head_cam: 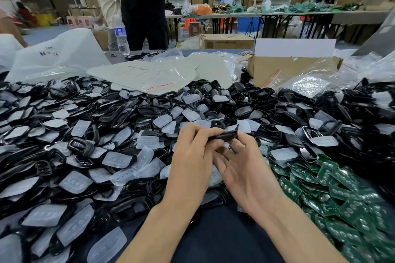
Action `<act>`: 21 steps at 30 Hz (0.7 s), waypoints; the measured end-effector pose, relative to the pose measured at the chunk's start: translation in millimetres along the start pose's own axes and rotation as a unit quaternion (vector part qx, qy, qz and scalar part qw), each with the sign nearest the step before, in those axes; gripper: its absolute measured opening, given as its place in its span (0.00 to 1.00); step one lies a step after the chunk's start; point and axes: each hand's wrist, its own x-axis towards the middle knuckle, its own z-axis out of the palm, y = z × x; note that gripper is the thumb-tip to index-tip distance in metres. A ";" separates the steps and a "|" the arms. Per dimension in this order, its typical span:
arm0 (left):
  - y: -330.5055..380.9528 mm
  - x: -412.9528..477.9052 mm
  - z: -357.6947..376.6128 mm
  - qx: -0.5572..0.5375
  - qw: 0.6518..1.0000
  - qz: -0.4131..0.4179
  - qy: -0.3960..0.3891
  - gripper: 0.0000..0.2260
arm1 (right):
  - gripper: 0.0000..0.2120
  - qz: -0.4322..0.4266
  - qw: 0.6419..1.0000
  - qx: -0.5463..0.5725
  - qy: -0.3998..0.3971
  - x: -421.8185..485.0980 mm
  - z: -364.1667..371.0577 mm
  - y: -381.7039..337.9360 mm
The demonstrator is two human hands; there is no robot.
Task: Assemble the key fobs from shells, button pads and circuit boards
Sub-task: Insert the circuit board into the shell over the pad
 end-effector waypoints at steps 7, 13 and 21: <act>2.6 2.2 0.6 -0.025 0.999 -0.026 0.011 0.11 | 0.26 -0.009 1.000 0.003 -0.019 1.6 -3.5 2.1; 11.1 -4.2 -2.0 -0.033 0.999 -0.012 -0.013 0.10 | 0.16 -0.038 0.999 -0.021 0.018 -4.9 1.4 -2.8; 90.2 -1.4 7.5 -0.056 0.996 0.046 -0.057 0.08 | 0.18 -0.139 0.984 -0.082 0.082 -81.2 18.6 -56.6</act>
